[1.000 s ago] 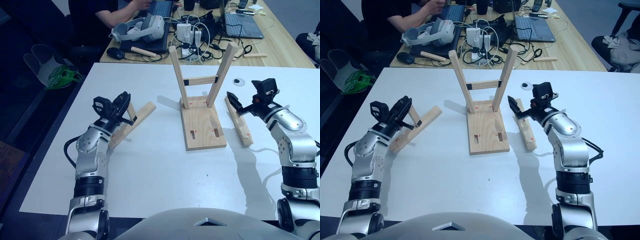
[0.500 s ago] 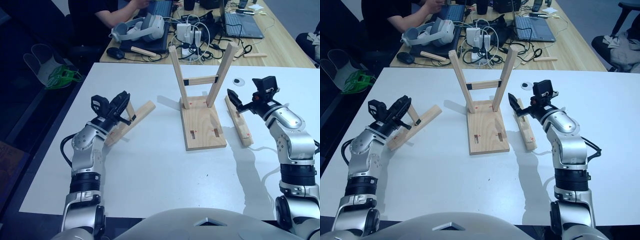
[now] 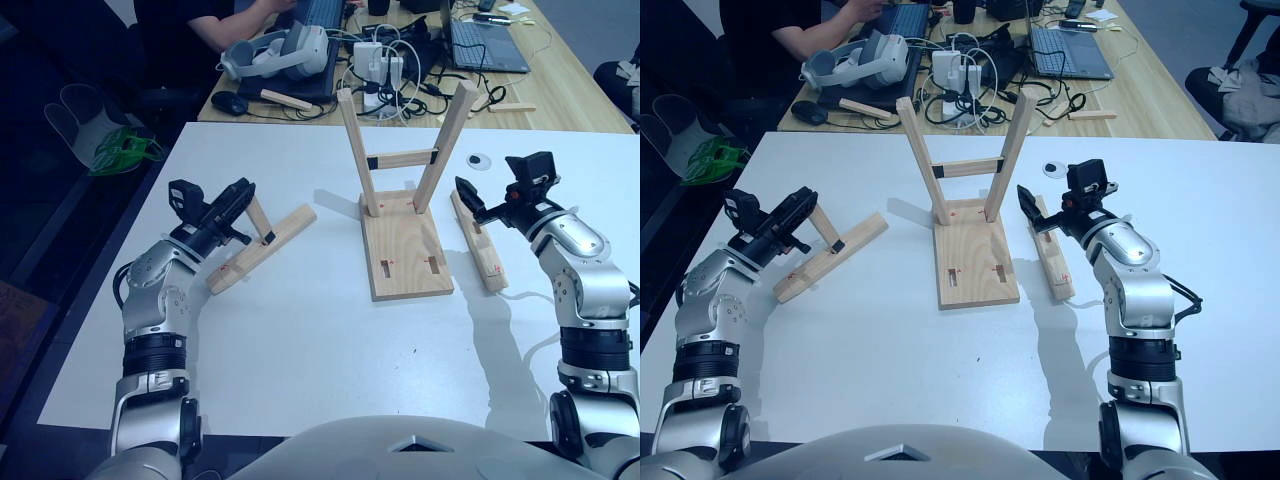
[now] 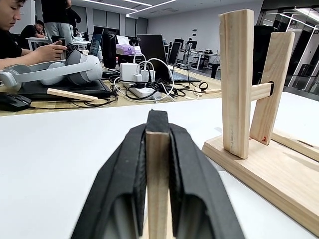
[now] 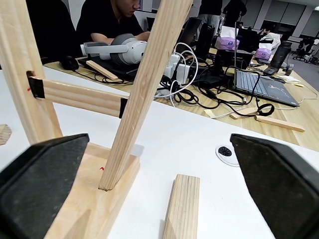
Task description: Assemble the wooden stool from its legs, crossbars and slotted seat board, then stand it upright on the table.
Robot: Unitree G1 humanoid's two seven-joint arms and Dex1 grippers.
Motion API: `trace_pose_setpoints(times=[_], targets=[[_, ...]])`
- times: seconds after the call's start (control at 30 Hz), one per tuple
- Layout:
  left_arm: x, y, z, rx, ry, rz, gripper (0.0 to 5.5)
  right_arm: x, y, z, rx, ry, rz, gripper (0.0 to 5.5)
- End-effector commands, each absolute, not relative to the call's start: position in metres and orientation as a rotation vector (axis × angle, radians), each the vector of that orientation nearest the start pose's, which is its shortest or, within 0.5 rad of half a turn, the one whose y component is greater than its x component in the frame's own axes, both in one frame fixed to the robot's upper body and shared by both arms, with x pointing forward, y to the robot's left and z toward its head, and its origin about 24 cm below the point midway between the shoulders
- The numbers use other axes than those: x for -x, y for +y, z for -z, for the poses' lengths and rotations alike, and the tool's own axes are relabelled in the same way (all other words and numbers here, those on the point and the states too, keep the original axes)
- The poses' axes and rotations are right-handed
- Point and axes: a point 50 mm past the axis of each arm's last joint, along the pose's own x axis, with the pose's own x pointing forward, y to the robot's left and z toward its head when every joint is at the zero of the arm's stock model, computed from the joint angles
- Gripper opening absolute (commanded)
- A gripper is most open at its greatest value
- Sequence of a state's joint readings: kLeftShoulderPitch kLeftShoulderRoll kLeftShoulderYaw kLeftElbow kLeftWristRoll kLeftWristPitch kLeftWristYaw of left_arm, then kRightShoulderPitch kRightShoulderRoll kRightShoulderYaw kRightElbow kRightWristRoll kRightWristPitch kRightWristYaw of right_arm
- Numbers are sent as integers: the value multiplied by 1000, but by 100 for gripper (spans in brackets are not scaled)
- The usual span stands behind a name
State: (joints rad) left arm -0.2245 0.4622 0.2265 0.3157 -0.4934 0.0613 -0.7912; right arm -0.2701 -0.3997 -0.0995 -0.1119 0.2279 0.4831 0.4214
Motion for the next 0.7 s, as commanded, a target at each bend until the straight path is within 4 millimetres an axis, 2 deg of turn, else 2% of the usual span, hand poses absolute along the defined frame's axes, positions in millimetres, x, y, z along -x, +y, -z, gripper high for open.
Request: trace_pose_setpoints(times=[0.03, 0.2, 0.4, 0.53, 0.7], targets=[[-283, 260, -82, 57, -18, 549, 40, -295, -204, -117, 120, 107, -365, 540], [-280, 256, -80, -33, -9, 608, 40, -296, -205, -116, 102, 112, -357, 540], [-280, 243, -88, -148, -38, 716, 40, -297, -208, -116, 80, 119, -344, 540], [-272, 245, -75, -205, 9, 755, 40, -298, -209, -116, 62, 120, -332, 540], [-259, 238, -55, -258, 58, 847, 40, -298, -212, -117, 35, 127, -316, 540]])
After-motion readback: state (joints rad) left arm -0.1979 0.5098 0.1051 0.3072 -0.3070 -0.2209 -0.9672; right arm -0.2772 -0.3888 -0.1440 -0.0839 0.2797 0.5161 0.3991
